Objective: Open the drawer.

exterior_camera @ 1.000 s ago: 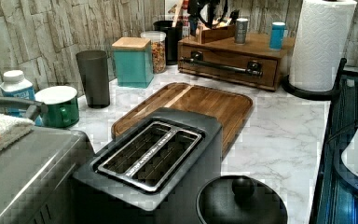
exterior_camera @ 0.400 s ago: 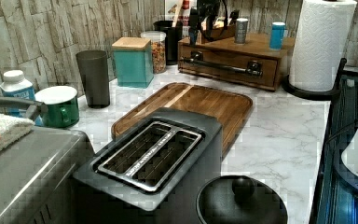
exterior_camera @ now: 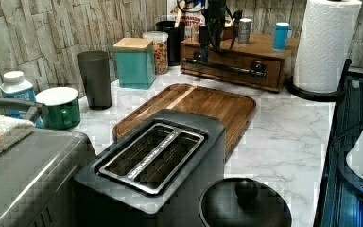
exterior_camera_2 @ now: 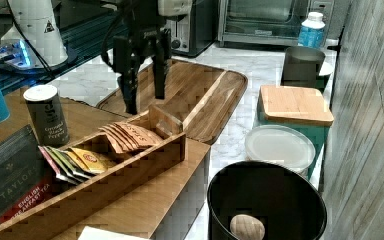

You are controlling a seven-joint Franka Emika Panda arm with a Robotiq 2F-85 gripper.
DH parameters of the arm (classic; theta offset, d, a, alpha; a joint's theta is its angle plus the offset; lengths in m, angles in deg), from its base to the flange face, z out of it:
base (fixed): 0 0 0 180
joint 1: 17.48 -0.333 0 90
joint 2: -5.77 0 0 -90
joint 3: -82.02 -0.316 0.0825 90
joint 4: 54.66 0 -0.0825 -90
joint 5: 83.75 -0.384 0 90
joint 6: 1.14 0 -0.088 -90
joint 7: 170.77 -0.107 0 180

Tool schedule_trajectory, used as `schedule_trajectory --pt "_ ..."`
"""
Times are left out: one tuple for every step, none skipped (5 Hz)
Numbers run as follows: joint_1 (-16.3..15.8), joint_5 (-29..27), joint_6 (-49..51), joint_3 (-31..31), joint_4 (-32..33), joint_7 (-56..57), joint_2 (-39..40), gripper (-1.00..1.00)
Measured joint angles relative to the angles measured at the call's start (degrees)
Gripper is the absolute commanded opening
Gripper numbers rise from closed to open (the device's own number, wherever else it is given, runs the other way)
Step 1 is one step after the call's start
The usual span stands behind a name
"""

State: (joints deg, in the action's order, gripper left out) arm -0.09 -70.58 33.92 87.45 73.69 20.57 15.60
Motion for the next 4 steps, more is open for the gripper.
schedule_trajectory --pt "0.52 0.24 -3.30 0.81 2.24 0.00 0.38 1.00" --pt "1.71 -3.33 -8.28 0.56 3.80 0.11 1.35 1.00" --pt "1.68 -6.47 -12.14 0.52 4.36 0.11 2.06 1.00" --pt "1.55 -8.55 -15.44 0.31 4.36 0.11 4.02 1.00"
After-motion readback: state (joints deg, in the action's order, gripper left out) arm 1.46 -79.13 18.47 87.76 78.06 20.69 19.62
